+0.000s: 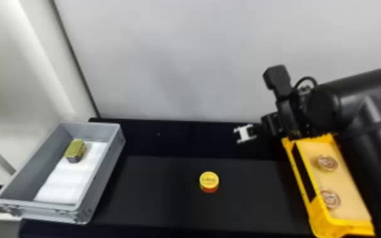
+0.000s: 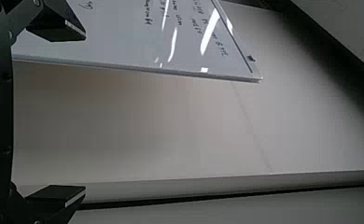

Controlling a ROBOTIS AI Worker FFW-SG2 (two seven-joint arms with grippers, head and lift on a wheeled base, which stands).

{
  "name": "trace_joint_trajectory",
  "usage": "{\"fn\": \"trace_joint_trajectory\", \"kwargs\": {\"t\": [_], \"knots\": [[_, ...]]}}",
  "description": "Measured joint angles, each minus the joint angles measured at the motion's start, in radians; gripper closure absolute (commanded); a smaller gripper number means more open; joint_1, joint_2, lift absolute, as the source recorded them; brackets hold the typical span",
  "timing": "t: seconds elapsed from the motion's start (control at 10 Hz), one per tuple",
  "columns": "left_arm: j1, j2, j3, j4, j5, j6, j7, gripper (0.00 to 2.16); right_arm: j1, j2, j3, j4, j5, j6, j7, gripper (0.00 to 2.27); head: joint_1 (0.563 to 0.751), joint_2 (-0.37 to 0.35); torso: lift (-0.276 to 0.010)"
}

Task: Pick up the round yellow can and place it in the yellow rectangular box

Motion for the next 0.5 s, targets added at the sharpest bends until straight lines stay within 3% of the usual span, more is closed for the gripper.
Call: {"fn": "trace_joint_trajectory", "kwargs": {"t": [0.5], "knots": [[-0.003,-0.005,-0.025,0.013,0.002,-0.003,0.000,0.12,0.044,0.046,0.084,0.150,-0.001,-0.024,0.136,0.16,0.694,0.054,0.000]]}}
